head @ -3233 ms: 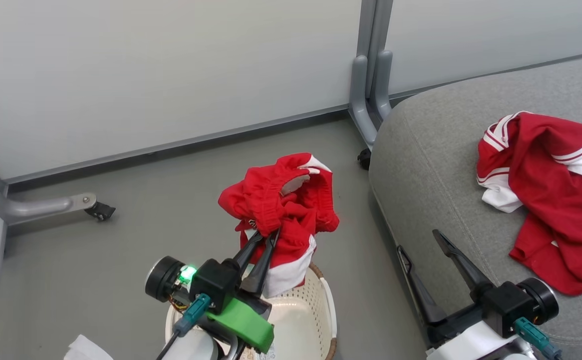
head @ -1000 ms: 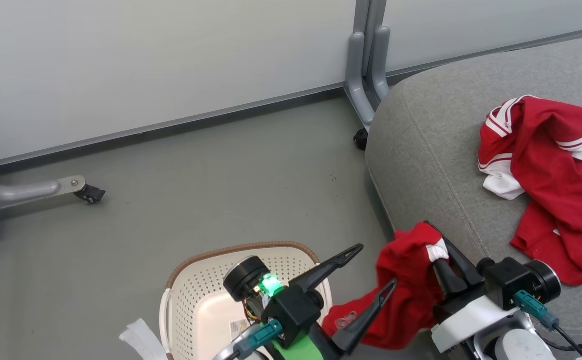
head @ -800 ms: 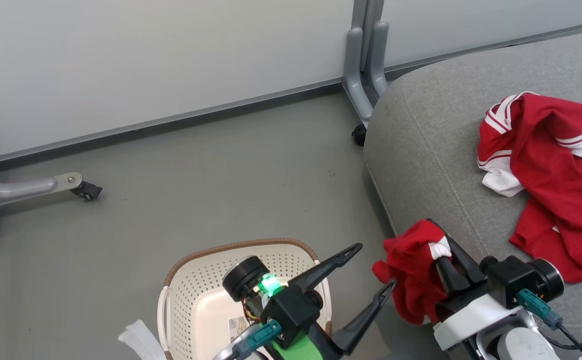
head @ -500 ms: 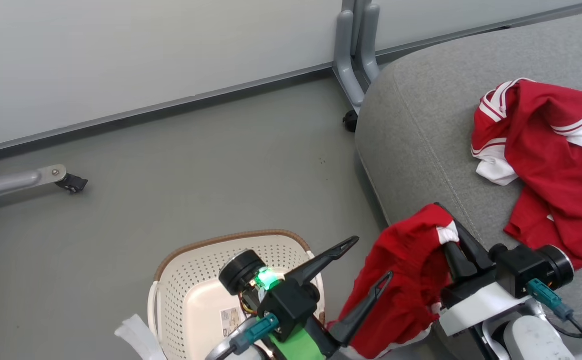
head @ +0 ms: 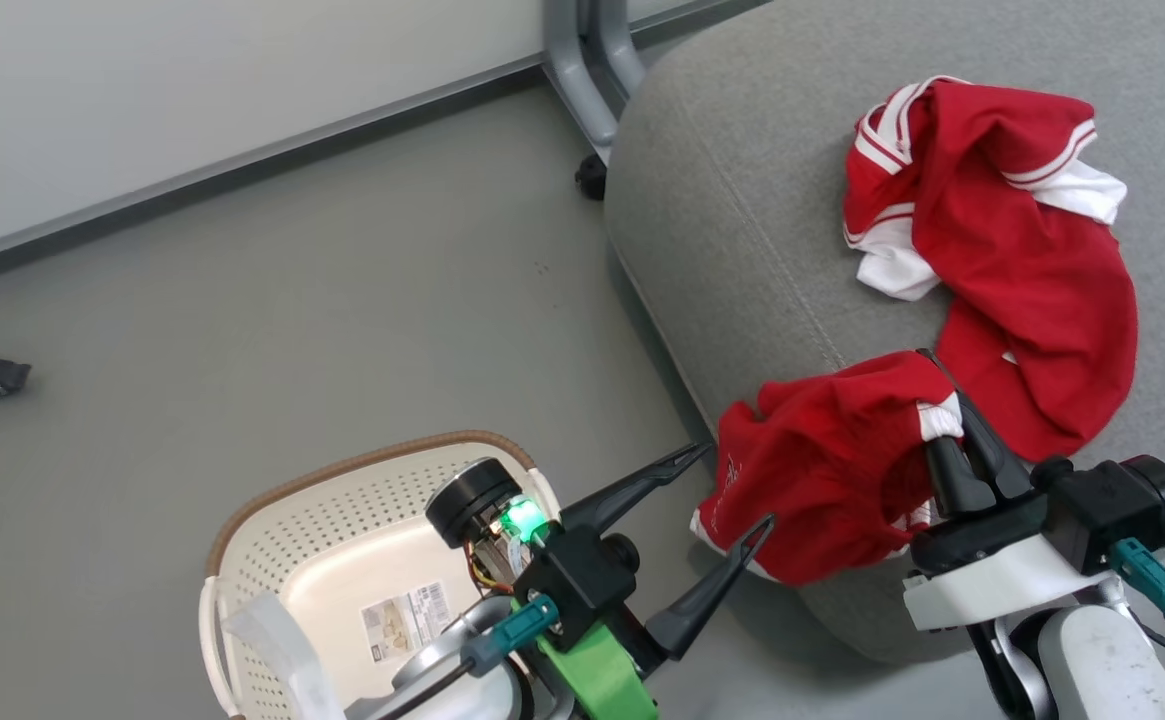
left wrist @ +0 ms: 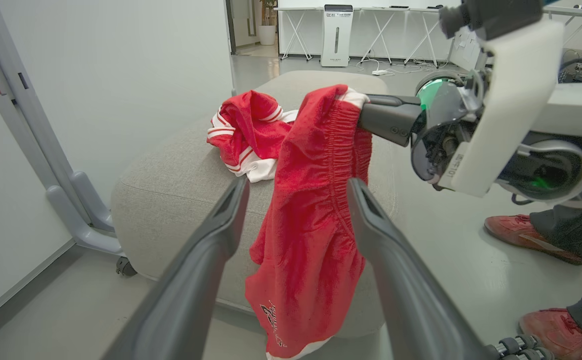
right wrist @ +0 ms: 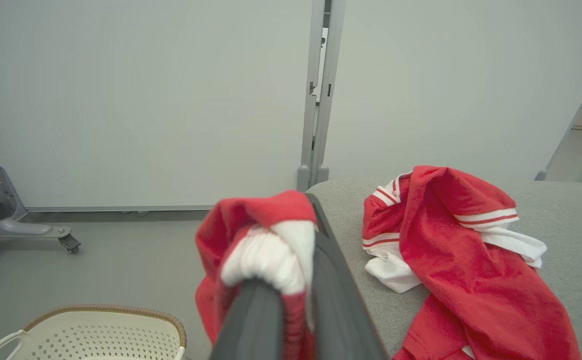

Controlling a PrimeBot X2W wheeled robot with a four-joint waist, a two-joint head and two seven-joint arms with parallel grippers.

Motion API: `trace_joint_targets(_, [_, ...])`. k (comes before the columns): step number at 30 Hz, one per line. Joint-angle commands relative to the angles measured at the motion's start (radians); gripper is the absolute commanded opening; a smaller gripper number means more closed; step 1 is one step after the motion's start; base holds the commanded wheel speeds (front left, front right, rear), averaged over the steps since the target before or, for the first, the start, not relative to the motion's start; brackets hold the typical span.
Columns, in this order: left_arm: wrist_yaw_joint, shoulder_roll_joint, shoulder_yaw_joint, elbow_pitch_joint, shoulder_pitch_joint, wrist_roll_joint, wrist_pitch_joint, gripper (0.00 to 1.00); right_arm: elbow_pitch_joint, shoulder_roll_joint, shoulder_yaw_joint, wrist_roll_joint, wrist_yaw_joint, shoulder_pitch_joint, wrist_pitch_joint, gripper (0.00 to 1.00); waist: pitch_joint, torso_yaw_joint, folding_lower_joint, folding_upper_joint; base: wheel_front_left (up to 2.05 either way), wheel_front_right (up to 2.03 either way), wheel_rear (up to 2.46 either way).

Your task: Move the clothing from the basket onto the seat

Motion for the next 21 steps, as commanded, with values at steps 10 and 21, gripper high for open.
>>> trace_joint_targets(10, [0.001,0.049,-0.006,-0.027,-0.068,0.02,0.058,1.0,-0.103,0.073,-0.108,0.078,-0.001,-0.044,0.0,0.0,0.188,-0.222,0.0,0.0,0.0,0.0,0.0])
trace_joint_targets(21, [-0.016,0.089,-0.032,-0.033,-0.153,0.047,0.073,1.0,-0.175,-0.044,-0.334,0.125,-0.001,-0.408,0.0,0.0,0.41,-0.187,0.0,0.0,0.0,0.0,0.0])
